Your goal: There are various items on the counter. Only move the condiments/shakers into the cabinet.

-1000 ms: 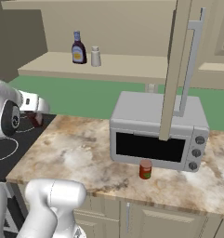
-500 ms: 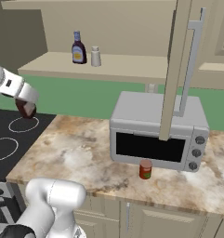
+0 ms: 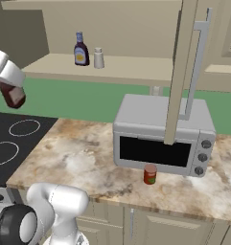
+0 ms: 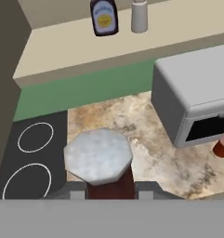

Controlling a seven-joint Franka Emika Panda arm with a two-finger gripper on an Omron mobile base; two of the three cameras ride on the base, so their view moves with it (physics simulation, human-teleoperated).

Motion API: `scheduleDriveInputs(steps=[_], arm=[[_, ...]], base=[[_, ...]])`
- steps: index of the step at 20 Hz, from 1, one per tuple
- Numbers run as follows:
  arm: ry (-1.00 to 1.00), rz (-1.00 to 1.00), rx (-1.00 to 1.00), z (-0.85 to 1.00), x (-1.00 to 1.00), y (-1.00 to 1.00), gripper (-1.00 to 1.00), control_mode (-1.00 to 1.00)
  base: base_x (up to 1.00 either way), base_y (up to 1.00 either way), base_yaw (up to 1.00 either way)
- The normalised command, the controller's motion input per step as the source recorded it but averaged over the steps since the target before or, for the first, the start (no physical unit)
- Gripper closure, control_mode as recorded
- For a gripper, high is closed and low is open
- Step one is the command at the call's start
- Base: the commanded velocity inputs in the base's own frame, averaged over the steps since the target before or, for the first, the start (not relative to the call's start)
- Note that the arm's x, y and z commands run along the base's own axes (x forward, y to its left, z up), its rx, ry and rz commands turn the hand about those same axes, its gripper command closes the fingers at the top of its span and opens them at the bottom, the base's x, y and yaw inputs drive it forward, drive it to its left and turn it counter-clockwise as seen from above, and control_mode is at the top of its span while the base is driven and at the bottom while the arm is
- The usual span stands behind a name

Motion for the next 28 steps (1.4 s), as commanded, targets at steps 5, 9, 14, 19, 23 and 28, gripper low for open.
scheduleDriveInputs(steps=[5, 9, 14, 19, 23, 28], arm=[[-0.33, 0.03, -0.01, 0.50, -0.01, 0.00, 1.00, -1.00], [-0.23, 0.04, -0.01, 0.49, 0.00, 0.01, 1.00, -1.00], [-0.18, 0.01, -0.04, 0.22, 0.18, 0.00, 1.00, -1.00], [0.00, 0.00, 0.00, 0.00, 0.44, 0.00, 1.00, -1.00], [0.00, 0.00, 0.00, 0.00, 0.51, 0.00, 1.00, -1.00], [0.00, 0.00, 0.00, 0.00, 0.53, 0.06, 1.00, -1.00]], base=[[0.00, 0.00, 0.00], [0.00, 0.00, 0.00], [0.00, 0.00, 0.00], [0.00, 0.00, 0.00], [0.00, 0.00, 0.00], [0.00, 0.00, 0.00]])
